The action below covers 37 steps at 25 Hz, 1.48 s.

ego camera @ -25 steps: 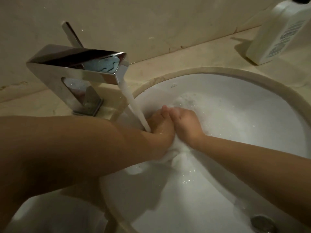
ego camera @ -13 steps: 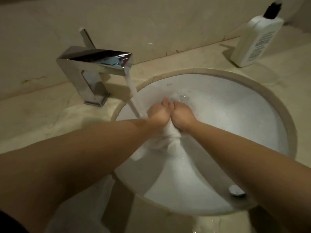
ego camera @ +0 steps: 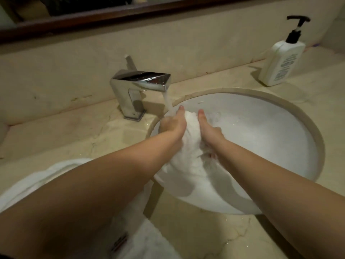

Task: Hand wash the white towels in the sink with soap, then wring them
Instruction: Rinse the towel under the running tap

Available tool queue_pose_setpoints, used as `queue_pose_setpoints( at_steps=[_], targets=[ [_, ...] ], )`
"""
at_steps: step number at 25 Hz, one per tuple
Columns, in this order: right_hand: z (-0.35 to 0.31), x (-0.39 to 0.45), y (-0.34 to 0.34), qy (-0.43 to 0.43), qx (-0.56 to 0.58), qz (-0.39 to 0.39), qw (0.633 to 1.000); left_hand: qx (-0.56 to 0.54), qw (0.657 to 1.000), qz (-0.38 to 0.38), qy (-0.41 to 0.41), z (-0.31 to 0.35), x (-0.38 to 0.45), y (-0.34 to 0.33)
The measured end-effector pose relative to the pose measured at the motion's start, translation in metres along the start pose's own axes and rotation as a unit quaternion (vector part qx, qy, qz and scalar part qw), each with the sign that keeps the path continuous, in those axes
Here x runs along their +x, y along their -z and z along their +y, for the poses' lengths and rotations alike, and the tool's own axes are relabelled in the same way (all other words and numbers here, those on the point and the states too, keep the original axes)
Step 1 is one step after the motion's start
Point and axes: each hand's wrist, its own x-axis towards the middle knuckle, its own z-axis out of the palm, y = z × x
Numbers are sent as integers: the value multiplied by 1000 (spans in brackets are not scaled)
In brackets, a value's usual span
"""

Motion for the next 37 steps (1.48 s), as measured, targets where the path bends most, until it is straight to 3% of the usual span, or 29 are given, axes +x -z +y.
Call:
queue_pose_setpoints(
  at_steps=[2,9,16,21,26,37],
  targets=[
    [-2,-2,-7,14,24,-41,999,40,999,11,-17,0,4,13],
    [-30,-6,-21,188,114,-37,975,-76,982,-172,-2,6,4,36],
    [-41,1,-24,219,32,-76,972,-116,992,-48,20,-6,23,28],
    [-45,10,-15,226,-37,-76,970,-117,993,-15,30,2,6,36],
    [-84,13,-18,272,-24,-71,959,-208,975,2,77,0,-4,43],
    [-166,7,-66,339,-151,-258,892,-256,962,54,81,-6,8,37]
  ],
)
